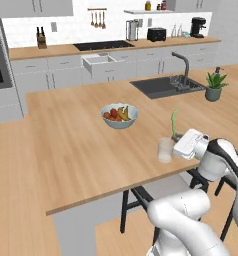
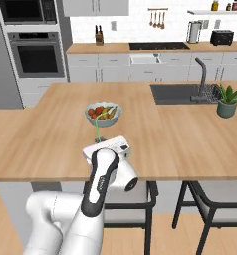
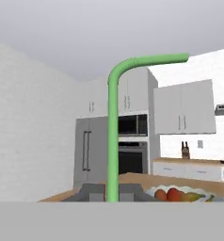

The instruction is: Take a straw from the drawer in front and place it inside the glass cup on the dining counter.

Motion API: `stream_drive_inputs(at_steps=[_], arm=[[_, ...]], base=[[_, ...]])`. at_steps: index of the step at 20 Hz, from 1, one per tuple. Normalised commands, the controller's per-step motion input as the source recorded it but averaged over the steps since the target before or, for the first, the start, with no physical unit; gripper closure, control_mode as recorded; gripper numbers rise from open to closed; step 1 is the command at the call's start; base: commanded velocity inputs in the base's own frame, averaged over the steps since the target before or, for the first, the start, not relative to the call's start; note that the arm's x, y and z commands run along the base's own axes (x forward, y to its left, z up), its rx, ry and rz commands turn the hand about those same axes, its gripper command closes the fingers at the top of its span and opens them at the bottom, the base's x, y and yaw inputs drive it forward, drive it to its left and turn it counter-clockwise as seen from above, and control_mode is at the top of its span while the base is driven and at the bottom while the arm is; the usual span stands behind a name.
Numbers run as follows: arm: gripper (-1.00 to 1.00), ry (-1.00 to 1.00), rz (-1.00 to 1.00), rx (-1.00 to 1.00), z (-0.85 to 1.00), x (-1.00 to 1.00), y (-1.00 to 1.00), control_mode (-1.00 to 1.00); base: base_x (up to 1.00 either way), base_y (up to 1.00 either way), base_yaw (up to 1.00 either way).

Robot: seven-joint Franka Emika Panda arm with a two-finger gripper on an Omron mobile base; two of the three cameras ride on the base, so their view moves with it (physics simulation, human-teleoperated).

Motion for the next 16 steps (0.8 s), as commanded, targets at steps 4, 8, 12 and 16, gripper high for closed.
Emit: stream_drive_inputs(at_steps=[4,8,12,16], arm=[[1.0,0.0,0.13,0.15,0.3,0.09,-0.34,-1.0],[1.0,-0.01,0.11,-0.01,0.11,-0.02,-0.56,-1.0],[1.0,0.0,0.12,-0.11,0.0,0.0,-0.49,-1.0],[1.0,0.1,0.2,-0.07,0.0,0.09,-0.08,-1.0]], base=[[0.0,0.0,0.0],[0.0,0.0,0.0],[0.0,0.0,0.0],[0.0,0.0,0.0]])
